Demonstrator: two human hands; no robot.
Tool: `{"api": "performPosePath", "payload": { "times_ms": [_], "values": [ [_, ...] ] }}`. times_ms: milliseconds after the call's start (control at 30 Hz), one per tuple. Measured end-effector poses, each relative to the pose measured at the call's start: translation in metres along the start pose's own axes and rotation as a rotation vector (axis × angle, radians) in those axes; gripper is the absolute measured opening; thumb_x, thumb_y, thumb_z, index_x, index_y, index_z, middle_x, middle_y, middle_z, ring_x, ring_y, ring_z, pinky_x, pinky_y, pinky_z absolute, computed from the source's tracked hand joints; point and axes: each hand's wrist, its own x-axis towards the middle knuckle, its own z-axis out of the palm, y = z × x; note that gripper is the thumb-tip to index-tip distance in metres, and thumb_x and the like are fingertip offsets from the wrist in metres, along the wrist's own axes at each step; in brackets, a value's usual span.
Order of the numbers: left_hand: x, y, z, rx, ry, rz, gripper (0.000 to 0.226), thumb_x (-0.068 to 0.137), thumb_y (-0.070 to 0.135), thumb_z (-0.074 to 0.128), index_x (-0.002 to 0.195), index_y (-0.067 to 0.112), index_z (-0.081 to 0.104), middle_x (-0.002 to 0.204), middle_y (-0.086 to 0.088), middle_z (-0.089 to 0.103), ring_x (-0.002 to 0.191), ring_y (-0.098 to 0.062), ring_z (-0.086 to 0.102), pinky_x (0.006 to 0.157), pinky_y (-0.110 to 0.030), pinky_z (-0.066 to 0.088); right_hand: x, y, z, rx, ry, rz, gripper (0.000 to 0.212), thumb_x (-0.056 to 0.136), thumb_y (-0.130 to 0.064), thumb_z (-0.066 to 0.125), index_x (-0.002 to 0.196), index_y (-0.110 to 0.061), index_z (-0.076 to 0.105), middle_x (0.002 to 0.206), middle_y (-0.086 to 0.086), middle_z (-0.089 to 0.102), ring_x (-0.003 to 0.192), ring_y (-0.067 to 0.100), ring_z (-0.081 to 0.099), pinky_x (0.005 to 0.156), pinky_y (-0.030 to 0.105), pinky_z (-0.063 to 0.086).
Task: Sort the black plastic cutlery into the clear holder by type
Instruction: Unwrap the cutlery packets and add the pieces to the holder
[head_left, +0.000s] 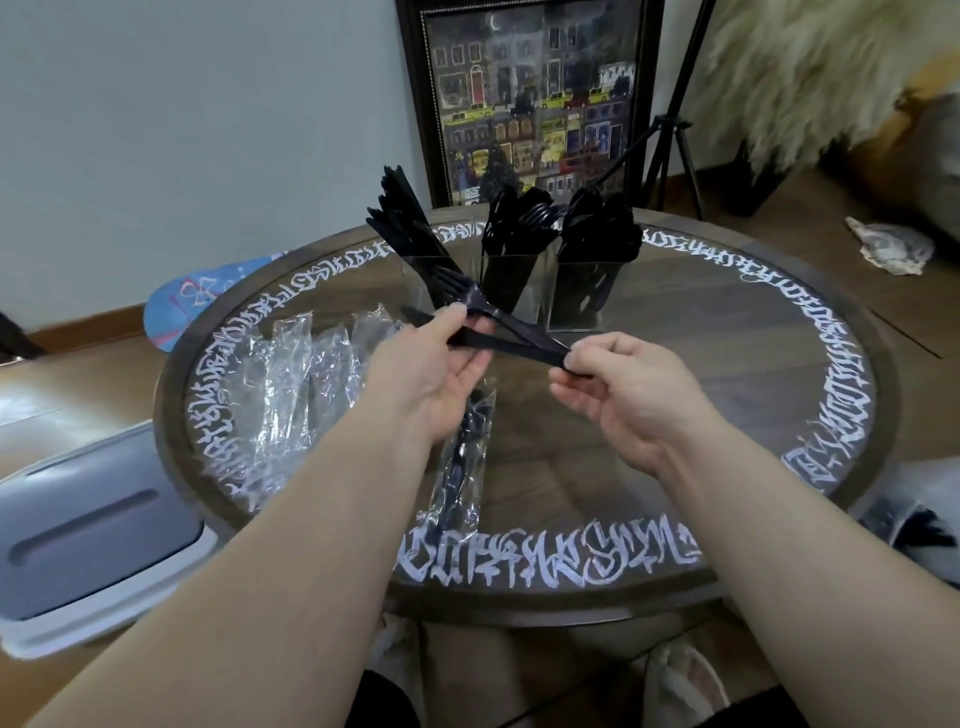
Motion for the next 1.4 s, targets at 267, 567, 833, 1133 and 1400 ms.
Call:
{"api": "performPosePath", "payload": {
  "times_ms": [267,567,833,1133,1400],
  "values": [
    [0.003,0.0,0.009,0.429,-0.062,0.146,0.004,0.094,0.019,0.059,0.095,0.016,0.061,0.076,0.005,0.071,0.062,-0.006,0.061,0.051,-0.017,0.047,0.009,0.003,-0.009,-0.717,-0.093,-0.086,0.019,0.078,0.005,0.066,0.07,-0.011,0.059,0.071,0.01,0.069,0.068,0.021,0.067,0.074,0.041,0.057],
    [-0.004,-0.014,0.009,1.021,-0.302,0.396,0.01,0.092,0.02,0.061,0.088,0.017,0.07,0.063,0.016,0.063,0.056,0.005,0.055,0.053,-0.015,0.046,0.011,-0.017,0.006,-0.722,-0.081,-0.49,0.011,0.082,-0.013,0.069,0.09,-0.02,0.074,0.072,-0.005,0.066,0.068,0.008,0.059,0.073,0.028,0.05],
    [-0.01,-0.011,0.011,0.853,-0.297,0.318,0.017,0.102,0.016,0.038,0.097,0.019,0.054,0.075,0.006,0.066,0.072,-0.009,0.065,0.064,-0.026,0.052,0.016,-0.018,0.007,-0.7,0.033,-0.619,0.013,0.085,-0.012,0.065,0.081,-0.022,0.072,0.068,-0.011,0.066,0.065,0.003,0.058,0.069,0.023,0.049],
    [-0.011,0.038,0.002,0.817,0.13,0.833,0.022,0.091,0.018,0.058,0.085,0.037,0.069,0.072,0.008,0.063,0.066,0.001,0.053,0.07,-0.017,0.045,0.015,-0.028,0.019,-0.664,0.207,-0.76,0.012,0.09,-0.017,0.062,0.094,-0.024,0.072,0.074,-0.019,0.062,0.068,-0.004,0.055,0.069,0.013,0.042],
    [-0.004,0.109,0.038,0.992,0.149,1.156,0.018,0.087,0.013,0.06,0.1,0.019,0.072,0.079,0.016,0.063,0.063,0.016,0.053,0.07,-0.008,0.043,0.014,-0.025,0.036,-0.643,0.213,-0.768,0.016,0.09,-0.017,0.062,0.103,-0.021,0.072,0.087,-0.008,0.068,0.079,0.005,0.06,0.079,0.022,0.05]
  ]
}}
